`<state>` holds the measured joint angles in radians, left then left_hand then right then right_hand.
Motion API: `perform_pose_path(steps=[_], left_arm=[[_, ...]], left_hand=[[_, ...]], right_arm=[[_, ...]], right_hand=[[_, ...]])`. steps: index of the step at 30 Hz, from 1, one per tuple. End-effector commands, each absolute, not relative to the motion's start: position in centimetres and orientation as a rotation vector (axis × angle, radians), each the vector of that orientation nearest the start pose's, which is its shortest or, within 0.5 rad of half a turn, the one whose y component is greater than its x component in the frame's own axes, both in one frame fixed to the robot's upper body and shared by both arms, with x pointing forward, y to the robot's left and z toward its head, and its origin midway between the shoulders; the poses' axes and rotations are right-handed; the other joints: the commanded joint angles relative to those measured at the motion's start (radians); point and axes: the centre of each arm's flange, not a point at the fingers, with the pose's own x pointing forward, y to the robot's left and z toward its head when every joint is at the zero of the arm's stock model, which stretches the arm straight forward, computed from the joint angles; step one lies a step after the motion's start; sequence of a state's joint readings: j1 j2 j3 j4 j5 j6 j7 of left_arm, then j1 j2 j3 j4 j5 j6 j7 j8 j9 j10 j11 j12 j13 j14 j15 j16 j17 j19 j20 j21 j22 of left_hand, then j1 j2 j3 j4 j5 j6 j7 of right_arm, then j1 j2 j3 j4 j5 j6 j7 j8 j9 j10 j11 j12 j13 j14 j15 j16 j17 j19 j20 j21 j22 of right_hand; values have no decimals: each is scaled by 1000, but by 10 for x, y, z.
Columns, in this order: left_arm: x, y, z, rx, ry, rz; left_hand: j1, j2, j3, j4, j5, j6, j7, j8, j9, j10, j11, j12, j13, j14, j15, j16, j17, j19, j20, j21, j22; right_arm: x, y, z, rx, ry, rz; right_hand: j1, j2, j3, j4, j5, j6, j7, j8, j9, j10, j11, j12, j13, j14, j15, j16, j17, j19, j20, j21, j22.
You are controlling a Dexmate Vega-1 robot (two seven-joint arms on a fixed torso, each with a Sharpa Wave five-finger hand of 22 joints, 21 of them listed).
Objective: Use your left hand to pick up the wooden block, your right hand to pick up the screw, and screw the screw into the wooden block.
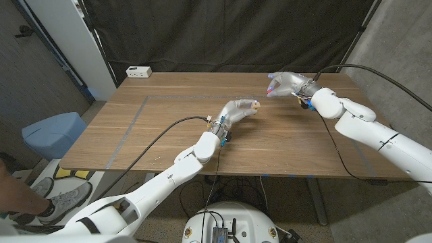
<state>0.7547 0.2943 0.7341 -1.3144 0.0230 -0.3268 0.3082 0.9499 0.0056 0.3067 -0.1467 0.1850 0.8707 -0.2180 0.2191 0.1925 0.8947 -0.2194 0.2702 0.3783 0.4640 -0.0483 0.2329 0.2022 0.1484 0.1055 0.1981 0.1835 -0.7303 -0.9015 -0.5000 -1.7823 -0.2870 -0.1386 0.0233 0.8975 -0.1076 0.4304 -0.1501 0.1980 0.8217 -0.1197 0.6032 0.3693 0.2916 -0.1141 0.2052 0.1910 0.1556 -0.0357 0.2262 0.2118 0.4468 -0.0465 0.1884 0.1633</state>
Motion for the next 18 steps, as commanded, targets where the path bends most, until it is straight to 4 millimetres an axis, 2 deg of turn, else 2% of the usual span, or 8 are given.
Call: perform_pose_path(steps=[1, 8, 18], left_arm=[[618, 47, -51, 432, -804, -311], [617, 46, -52, 426, -807, -304], [617, 43, -52, 420, -804, -304]], left_hand=[[1, 8, 2, 7, 7, 48, 0, 8, 3, 9, -2, 1, 4, 12, -107, 8, 2, -3, -2, 9, 2], [1, 9, 1, 7, 7, 50, 0, 8, 3, 9, -2, 1, 5, 12, -107, 8, 2, -3, -2, 9, 2], [1, 10, 0, 6, 7, 47, 0, 6, 3, 10, -2, -1, 5, 13, -107, 8, 2, -3, -1, 9, 2]], right_arm=[[573, -274, 82, -1101, -658, -21], [566, -275, 79, -950, -689, -20], [557, -273, 73, -829, -727, -29]], right_hand=[[-13, 1, 2, 7, -3, 11, 5, 8, 3, 5, 9, -2, 3, 10, -61, 3, 4, 14, -60, -1, 1], [-15, 1, 3, 6, -5, 17, 8, 8, -3, 7, 12, -3, 3, 10, -52, 2, 4, 10, -51, -3, 1], [-16, 3, 1, 4, -8, 29, 15, 9, -15, 12, 23, -3, 3, 16, -46, 3, 3, 10, -45, -3, 1]])
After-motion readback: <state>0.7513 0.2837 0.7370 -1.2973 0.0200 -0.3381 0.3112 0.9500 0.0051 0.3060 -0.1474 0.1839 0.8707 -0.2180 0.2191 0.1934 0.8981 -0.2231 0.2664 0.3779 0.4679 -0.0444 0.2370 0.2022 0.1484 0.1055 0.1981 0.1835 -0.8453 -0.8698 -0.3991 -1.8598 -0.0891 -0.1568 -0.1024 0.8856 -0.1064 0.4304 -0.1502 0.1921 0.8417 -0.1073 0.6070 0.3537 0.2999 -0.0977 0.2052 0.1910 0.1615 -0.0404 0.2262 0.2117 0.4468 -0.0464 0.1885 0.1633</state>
